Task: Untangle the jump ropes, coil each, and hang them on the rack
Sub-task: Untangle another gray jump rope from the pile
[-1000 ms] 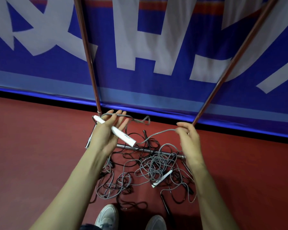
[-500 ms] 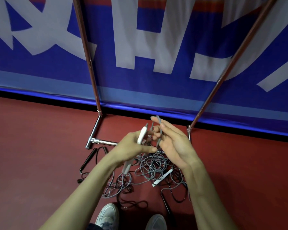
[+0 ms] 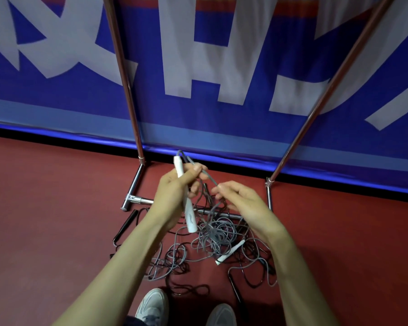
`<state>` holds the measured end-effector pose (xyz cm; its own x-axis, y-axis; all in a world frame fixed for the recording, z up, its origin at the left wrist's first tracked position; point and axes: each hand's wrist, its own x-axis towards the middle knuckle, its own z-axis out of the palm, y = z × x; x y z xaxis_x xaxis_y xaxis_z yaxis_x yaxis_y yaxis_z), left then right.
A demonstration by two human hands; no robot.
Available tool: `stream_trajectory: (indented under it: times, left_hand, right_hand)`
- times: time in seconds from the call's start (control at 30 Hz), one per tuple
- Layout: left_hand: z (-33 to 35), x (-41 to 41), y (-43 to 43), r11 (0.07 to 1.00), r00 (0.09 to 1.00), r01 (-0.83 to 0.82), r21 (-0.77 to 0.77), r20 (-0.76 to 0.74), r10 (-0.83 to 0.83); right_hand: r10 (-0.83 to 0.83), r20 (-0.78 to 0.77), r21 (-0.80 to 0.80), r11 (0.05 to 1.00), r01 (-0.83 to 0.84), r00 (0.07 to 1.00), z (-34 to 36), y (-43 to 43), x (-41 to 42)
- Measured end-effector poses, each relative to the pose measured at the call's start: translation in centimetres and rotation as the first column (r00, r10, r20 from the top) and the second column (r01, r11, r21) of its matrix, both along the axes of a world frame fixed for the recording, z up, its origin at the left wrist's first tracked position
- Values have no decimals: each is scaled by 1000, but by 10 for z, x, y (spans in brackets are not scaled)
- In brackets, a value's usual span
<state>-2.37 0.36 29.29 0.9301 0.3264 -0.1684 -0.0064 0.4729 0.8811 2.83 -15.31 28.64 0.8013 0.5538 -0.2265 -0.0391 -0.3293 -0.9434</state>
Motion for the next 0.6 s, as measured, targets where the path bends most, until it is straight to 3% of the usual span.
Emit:
stream_trajectory:
  times: [0.1, 0.2, 0.3, 0.4, 0.6]
  left_hand:
    - [-2, 0, 8, 994, 994, -112, -21, -1, 112]
    - [-8, -2, 8, 977, 985, -140, 160, -80, 154]
    - [-9, -6, 4, 961, 970, 88, 262, -242, -23]
    - [-9, -9, -4, 883, 909, 358, 303, -329, -255]
    - [-3, -10, -11, 853, 907, 407, 327, -257, -334]
  right_hand:
    - [27, 147, -162, 987, -3, 989, -9, -1, 3]
    - [-184, 82, 26, 983, 182, 980, -5, 1, 4]
    - [-289, 40, 216, 937, 274, 956, 8, 4, 6]
    - [-311, -34, 338, 891, 304, 950, 13, 9, 4]
    - [-353, -122, 419, 829, 371, 928, 14, 11, 4]
